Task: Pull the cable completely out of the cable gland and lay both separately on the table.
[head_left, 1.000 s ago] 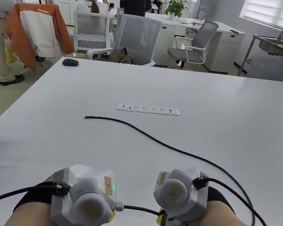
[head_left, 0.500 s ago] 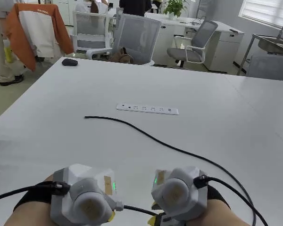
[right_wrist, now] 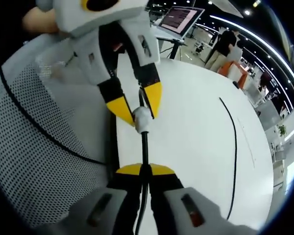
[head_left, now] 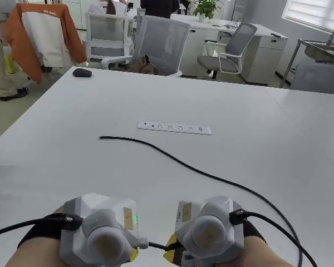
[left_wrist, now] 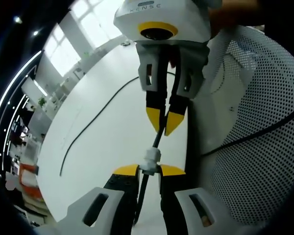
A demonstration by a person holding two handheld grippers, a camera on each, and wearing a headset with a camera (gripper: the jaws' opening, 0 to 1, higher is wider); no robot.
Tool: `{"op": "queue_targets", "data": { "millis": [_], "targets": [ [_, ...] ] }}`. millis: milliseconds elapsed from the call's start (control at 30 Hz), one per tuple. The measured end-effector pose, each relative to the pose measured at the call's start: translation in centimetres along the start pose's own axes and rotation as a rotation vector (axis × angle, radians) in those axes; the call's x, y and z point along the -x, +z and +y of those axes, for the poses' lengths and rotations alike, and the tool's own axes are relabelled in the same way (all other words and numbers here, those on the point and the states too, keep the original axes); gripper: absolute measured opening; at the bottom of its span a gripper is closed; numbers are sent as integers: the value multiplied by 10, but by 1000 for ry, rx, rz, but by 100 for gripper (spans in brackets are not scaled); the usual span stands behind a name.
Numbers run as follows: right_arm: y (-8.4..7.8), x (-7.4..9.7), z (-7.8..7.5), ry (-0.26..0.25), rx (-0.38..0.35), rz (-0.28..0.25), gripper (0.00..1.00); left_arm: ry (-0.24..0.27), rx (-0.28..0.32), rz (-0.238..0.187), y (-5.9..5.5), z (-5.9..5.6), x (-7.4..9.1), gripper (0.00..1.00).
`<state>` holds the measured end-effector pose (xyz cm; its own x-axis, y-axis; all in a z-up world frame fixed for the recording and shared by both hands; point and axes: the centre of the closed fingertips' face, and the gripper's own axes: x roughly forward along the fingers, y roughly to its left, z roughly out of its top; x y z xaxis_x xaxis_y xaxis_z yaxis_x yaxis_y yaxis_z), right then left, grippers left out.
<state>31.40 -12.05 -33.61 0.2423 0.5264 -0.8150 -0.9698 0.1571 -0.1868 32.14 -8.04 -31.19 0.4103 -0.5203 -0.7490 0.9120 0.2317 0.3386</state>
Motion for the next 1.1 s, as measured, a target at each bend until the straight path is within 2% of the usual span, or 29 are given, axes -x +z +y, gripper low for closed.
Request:
{"op": "queue_targets", "data": {
  "millis": [133, 300, 400, 467, 567, 600, 633, 667, 700, 767, 800, 867, 967, 1100],
  "targets": [
    [-16, -2, -4, -18, 9, 84, 2, 0, 3, 7, -2, 1, 0, 17],
    [-41, -1, -9, -30, -42, 189, 2, 6, 10, 10, -2, 3, 0, 17],
    [-59, 0, -12, -48, -17, 277, 2, 8, 12, 12, -3, 3, -1, 17],
    [-63, -2, -10, -39, -22, 298, 2, 9, 10, 14, -3, 3, -1, 17],
    [-65, -1, -8, -30, -34, 301, 2, 9, 9, 14, -3, 3, -1, 17],
    [-64, 0, -9, -37, -19, 306, 2, 10, 9, 14, -3, 4, -1, 17],
    [-62, 1, -11, -50, 51, 316, 2, 12, 10, 16, -4, 4, -1, 17],
    [-61, 1, -11, -50, 64, 315, 4, 13, 10, 19, -5, 4, 0, 17],
    [-59, 0, -7, -44, 45, 306, 6, 14, 11, 20, -5, 5, 0, 17],
    [-48, -3, -5, -27, -10, 240, 13, 9, 15, 21, -6, 4, 0, 17],
    [-46, -3, -5, -26, -16, 224, 15, 8, 12, 22, -6, 3, -1, 17],
    [-38, -2, -8, -26, -12, 184, 16, 8, 7, 24, -6, 3, -1, 17],
    [-15, -1, -5, -10, -45, 64, 17, 5, 10, 21, -5, 3, -1, 17],
    [7, 2, -3, 6, -55, -46, 18, 2, 6, 21, -5, 2, -1, 17]
  ]
}}
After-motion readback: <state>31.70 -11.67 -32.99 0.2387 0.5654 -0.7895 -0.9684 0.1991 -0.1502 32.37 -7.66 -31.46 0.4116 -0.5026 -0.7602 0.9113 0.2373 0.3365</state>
